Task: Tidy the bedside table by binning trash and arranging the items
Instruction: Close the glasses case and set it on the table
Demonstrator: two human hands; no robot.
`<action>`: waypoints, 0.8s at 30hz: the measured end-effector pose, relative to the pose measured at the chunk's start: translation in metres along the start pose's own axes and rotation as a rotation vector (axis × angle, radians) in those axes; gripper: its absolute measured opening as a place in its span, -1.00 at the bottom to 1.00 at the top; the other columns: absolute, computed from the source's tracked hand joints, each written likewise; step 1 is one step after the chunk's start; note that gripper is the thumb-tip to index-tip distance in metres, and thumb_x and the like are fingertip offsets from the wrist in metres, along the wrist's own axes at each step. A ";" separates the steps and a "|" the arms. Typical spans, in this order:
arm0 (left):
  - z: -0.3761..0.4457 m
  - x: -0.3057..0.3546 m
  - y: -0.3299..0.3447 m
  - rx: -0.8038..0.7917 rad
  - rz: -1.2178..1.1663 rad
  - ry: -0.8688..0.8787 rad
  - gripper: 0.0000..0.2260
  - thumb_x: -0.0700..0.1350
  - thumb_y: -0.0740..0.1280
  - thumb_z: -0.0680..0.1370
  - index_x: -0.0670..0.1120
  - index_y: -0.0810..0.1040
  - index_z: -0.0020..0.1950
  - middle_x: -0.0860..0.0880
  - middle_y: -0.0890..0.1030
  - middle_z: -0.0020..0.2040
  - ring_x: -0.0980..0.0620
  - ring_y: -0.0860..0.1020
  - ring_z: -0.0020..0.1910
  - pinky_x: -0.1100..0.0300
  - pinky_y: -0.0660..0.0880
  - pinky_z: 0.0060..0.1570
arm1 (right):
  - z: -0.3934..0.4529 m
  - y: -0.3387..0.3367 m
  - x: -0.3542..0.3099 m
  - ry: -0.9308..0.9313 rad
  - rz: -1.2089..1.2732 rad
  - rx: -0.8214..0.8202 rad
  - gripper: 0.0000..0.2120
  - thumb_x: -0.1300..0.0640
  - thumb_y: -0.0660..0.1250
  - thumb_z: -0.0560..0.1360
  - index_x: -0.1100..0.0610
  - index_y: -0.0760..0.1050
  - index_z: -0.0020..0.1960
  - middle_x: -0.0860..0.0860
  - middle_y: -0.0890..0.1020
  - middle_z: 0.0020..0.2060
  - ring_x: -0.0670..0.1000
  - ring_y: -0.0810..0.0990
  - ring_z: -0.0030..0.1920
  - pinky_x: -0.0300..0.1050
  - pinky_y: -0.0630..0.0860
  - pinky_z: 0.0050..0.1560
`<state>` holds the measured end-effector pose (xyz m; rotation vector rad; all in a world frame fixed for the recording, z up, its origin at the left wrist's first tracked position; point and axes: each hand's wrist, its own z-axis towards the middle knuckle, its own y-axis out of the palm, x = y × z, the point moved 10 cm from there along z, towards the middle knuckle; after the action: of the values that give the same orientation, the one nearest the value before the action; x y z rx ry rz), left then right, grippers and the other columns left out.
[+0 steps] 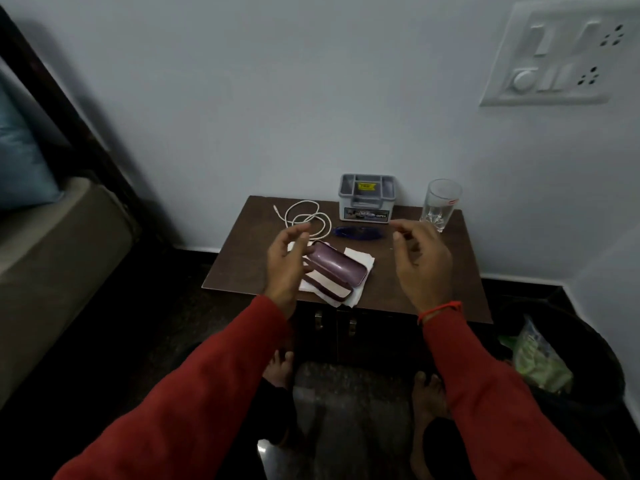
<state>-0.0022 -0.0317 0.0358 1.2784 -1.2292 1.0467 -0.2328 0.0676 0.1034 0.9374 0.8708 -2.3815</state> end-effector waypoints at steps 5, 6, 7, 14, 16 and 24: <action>0.024 -0.021 -0.040 0.130 -0.089 -0.176 -0.83 -0.14 0.26 0.66 0.00 0.59 0.20 -0.04 0.61 0.10 -0.01 0.57 0.00 0.27 0.55 -0.35 | 0.003 0.018 0.019 0.081 0.010 -0.028 -0.78 0.30 0.31 0.53 0.09 0.62 0.09 -0.04 0.61 -0.06 -0.27 0.53 -0.20 -0.50 0.40 -0.18; 0.027 -0.024 -0.040 0.122 -0.096 -0.199 -0.82 -0.14 0.26 0.66 0.01 0.59 0.21 -0.05 0.61 0.13 -0.02 0.58 0.02 0.27 0.55 -0.34 | 0.005 0.024 0.022 0.090 0.003 -0.042 -0.78 0.30 0.31 0.53 0.09 0.63 0.09 -0.02 0.61 -0.06 -0.26 0.53 -0.20 -0.50 0.40 -0.19; 0.029 -0.026 -0.040 0.111 -0.103 -0.212 -0.82 -0.15 0.26 0.66 0.00 0.59 0.21 -0.05 0.61 0.14 -0.03 0.59 0.03 0.25 0.55 -0.31 | 0.007 0.030 0.023 0.097 0.000 -0.059 -0.78 0.31 0.31 0.53 0.09 0.63 0.09 -0.01 0.62 -0.06 -0.26 0.54 -0.19 -0.50 0.40 -0.19; 0.049 -0.034 -0.044 0.092 -0.227 -0.246 -0.85 -0.18 0.29 0.66 -0.04 0.59 0.20 -0.03 0.68 0.09 -0.10 0.67 0.14 0.17 0.62 -0.19 | 0.019 0.077 0.005 0.024 -0.009 -0.125 -0.77 0.33 0.30 0.54 0.12 0.63 0.11 -0.05 0.62 -0.04 -0.31 0.55 -0.14 -0.49 0.44 -0.13; 0.053 -0.035 -0.046 0.089 -0.257 -0.250 -0.85 -0.19 0.29 0.66 -0.04 0.59 0.19 -0.02 0.69 0.08 -0.12 0.68 0.17 0.16 0.62 -0.19 | 0.024 0.084 0.001 0.000 -0.009 -0.103 -0.77 0.34 0.29 0.54 0.13 0.62 0.11 -0.05 0.62 -0.03 -0.32 0.55 -0.08 -0.48 0.44 -0.06; 0.067 -0.038 -0.066 0.136 -0.328 -0.300 -0.87 -0.14 0.29 0.67 0.02 0.61 0.15 -0.04 0.66 0.21 -0.11 0.68 0.08 0.09 0.58 -0.10 | 0.033 0.122 0.009 -0.044 -0.028 -0.156 -0.79 0.33 0.29 0.56 0.14 0.62 0.10 -0.04 0.62 -0.03 -0.14 0.59 -0.09 -0.39 0.49 -0.04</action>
<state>0.0555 -0.0985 -0.0147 1.7246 -1.1285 0.7273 -0.1824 -0.0429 0.0680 0.8141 1.0423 -2.3090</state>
